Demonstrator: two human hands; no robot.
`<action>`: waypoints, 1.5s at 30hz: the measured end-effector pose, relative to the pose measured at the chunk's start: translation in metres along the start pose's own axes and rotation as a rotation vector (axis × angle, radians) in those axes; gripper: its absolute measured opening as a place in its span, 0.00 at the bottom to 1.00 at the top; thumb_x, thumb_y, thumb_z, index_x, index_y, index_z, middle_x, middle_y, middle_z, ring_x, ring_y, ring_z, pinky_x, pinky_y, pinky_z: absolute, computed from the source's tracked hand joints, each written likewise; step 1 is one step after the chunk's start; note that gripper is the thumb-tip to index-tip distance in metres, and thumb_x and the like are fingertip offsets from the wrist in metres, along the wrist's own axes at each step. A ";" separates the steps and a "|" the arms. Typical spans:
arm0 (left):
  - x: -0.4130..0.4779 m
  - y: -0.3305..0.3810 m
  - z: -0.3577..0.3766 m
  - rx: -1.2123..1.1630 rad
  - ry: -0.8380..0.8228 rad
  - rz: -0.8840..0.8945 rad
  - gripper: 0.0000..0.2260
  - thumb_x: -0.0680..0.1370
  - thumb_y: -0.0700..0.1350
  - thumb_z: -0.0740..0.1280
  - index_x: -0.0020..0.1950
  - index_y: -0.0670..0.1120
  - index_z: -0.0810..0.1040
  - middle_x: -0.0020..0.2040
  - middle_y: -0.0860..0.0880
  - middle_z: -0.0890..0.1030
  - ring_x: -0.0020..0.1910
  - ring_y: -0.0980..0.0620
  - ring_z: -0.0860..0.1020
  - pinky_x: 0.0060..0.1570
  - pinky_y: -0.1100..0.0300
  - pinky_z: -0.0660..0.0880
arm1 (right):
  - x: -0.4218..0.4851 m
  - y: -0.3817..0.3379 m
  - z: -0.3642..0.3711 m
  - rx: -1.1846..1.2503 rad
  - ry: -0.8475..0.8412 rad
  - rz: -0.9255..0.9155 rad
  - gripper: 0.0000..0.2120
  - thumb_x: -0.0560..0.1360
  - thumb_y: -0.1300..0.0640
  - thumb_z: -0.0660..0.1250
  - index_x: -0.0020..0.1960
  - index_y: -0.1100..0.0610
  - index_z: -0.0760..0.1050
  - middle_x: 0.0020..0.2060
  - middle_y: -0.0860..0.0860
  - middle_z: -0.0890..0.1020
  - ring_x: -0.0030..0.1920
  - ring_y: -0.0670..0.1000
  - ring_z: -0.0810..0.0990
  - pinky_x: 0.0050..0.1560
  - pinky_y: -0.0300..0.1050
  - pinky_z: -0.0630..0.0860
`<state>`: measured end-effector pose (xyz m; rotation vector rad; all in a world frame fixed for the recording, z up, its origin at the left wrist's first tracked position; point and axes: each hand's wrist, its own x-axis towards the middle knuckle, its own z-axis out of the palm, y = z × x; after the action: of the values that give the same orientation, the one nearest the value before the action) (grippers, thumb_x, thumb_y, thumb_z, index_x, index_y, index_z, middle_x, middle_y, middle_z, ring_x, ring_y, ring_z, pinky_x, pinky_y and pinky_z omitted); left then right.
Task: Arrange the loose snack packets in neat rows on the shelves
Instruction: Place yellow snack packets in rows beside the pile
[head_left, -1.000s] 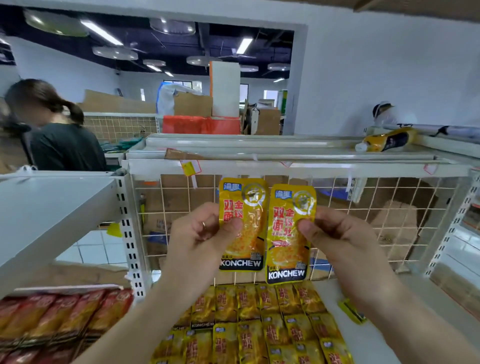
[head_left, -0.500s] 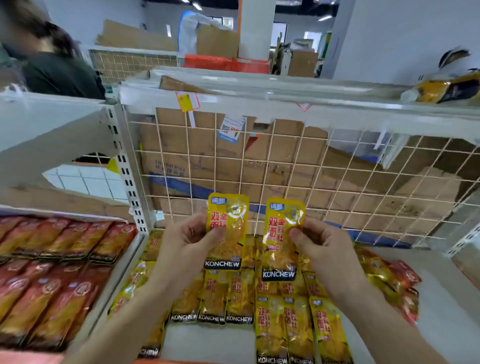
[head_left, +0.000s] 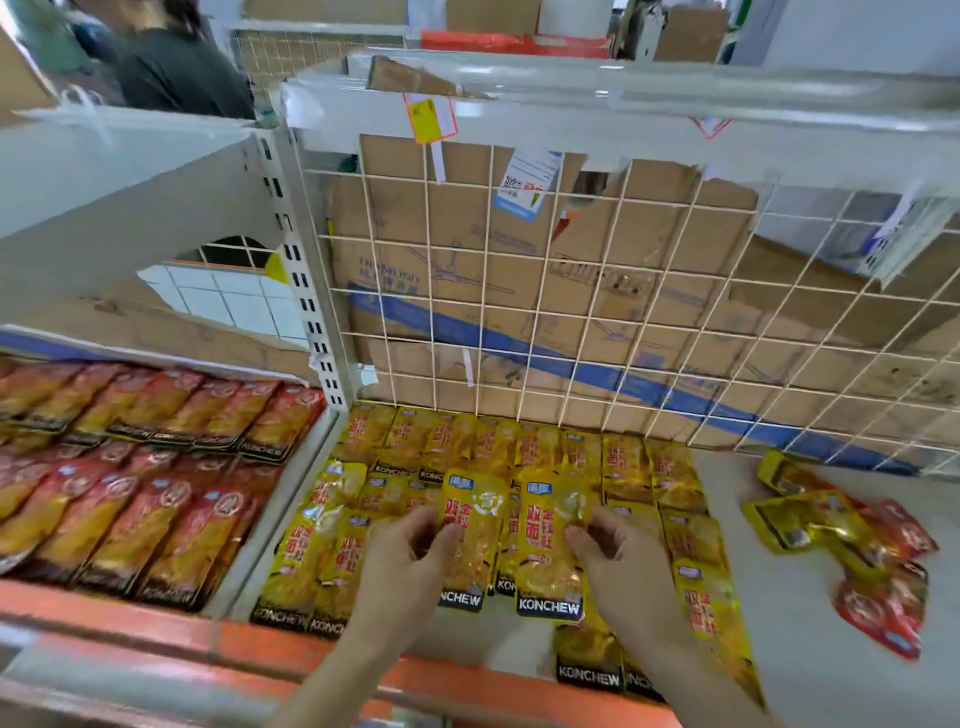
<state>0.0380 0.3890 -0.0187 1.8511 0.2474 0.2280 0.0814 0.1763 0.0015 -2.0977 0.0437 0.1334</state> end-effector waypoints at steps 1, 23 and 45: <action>-0.003 -0.004 0.003 0.038 -0.010 0.001 0.12 0.80 0.44 0.70 0.36 0.48 0.76 0.27 0.57 0.71 0.29 0.58 0.66 0.32 0.59 0.63 | -0.001 0.005 0.006 -0.026 0.001 0.008 0.10 0.78 0.52 0.70 0.58 0.54 0.81 0.47 0.45 0.83 0.48 0.48 0.80 0.56 0.47 0.76; -0.033 -0.037 0.026 0.531 0.155 0.290 0.15 0.77 0.51 0.68 0.63 0.49 0.81 0.54 0.59 0.71 0.50 0.59 0.73 0.42 0.54 0.79 | -0.043 0.032 0.047 -0.294 0.094 -0.260 0.33 0.79 0.55 0.67 0.79 0.48 0.57 0.50 0.44 0.71 0.48 0.45 0.75 0.51 0.38 0.71; -0.034 -0.047 0.025 0.855 0.034 0.380 0.20 0.74 0.57 0.63 0.64 0.52 0.77 0.66 0.47 0.74 0.64 0.42 0.73 0.56 0.45 0.75 | -0.043 0.050 0.057 -0.756 0.131 -0.486 0.24 0.75 0.50 0.58 0.70 0.46 0.69 0.75 0.46 0.66 0.75 0.50 0.64 0.66 0.58 0.61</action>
<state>0.0096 0.3697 -0.0721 2.7435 -0.0029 0.4651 0.0299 0.1994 -0.0657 -2.7916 -0.5069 -0.3330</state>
